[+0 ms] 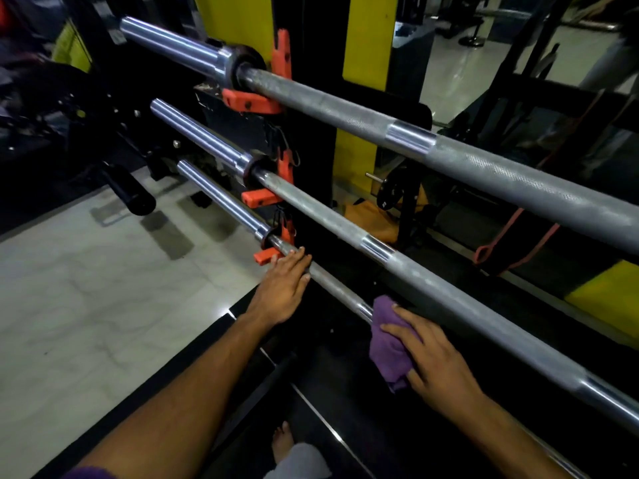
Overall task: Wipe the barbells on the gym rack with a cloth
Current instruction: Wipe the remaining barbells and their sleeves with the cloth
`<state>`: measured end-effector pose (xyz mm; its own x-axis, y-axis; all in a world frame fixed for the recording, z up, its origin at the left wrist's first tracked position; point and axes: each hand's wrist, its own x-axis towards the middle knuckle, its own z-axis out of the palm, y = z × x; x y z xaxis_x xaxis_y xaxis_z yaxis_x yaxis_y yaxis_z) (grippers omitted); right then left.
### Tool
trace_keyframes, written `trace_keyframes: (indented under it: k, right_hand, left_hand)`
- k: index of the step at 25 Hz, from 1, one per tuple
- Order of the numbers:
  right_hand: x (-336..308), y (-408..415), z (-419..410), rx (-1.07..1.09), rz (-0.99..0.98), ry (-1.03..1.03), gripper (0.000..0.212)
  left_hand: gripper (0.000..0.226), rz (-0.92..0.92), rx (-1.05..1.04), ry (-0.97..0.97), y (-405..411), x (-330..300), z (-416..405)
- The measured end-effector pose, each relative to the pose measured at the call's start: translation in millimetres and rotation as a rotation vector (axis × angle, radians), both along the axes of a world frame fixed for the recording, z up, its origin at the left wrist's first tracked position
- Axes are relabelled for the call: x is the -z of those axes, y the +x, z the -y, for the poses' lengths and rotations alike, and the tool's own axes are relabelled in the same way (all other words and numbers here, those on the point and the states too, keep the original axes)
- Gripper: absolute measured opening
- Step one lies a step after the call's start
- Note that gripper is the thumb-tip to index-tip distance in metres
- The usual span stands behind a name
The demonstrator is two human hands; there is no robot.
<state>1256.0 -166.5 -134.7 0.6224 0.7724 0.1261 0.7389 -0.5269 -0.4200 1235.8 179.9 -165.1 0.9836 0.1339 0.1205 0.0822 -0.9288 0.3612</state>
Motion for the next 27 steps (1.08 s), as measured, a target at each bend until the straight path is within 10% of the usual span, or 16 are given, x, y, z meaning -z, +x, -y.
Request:
trace_keyframes:
  k: [16,27]
  right_hand:
    - [28,-5,-83,0.413,0.041,-0.227,0.097]
    - [14,18,-151,0.565,0.017,-0.384,0.059]
  left_hand:
    - [0.056,0.081,0.282,0.094,24,14,-78]
    - [0.063,0.054,-0.089,-0.295,53,28,-119]
